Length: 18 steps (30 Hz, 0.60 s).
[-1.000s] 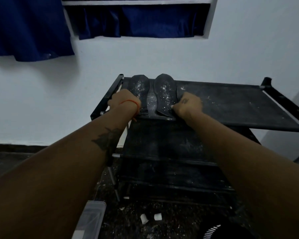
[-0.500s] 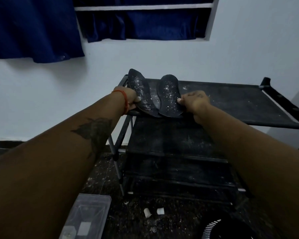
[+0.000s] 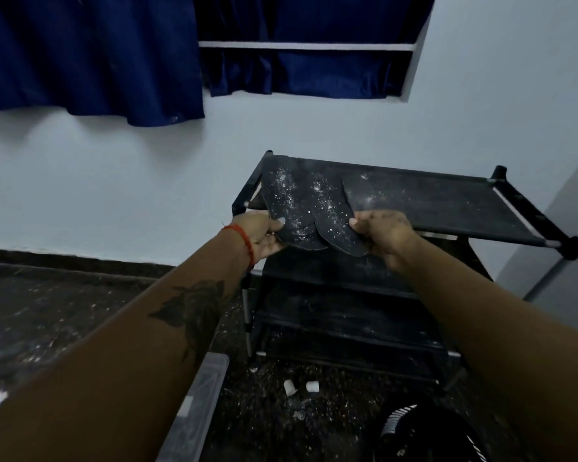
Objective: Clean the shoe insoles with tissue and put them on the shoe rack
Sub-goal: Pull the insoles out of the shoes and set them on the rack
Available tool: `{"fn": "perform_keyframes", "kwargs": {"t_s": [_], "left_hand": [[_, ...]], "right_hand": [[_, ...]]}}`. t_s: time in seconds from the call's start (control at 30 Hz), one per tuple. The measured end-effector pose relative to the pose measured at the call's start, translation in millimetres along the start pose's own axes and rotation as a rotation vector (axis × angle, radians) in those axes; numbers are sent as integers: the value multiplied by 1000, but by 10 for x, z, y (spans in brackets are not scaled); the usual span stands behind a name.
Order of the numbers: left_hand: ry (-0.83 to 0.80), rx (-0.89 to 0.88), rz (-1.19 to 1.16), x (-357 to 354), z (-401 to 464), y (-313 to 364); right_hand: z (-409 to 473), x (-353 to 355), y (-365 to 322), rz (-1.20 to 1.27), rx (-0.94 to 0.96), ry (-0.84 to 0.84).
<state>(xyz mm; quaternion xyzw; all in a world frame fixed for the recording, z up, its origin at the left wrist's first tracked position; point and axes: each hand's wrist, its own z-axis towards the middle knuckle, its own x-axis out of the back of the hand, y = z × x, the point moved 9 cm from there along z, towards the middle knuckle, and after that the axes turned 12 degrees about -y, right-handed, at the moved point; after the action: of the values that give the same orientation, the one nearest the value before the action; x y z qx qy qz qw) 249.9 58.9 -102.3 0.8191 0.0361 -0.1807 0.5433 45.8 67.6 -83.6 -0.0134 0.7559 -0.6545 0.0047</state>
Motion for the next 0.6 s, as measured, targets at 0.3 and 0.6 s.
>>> {"fn": "perform_keyframes", "kwargs": {"t_s": [0.3,0.6], "left_hand": [[25,57,-95,386,-640,-700],[13,145,-48,719,-877,-1457]], "right_hand": [[-664,-257,568,1,-80,-58],[-851,-500,1408,11,-214,-109]]}}
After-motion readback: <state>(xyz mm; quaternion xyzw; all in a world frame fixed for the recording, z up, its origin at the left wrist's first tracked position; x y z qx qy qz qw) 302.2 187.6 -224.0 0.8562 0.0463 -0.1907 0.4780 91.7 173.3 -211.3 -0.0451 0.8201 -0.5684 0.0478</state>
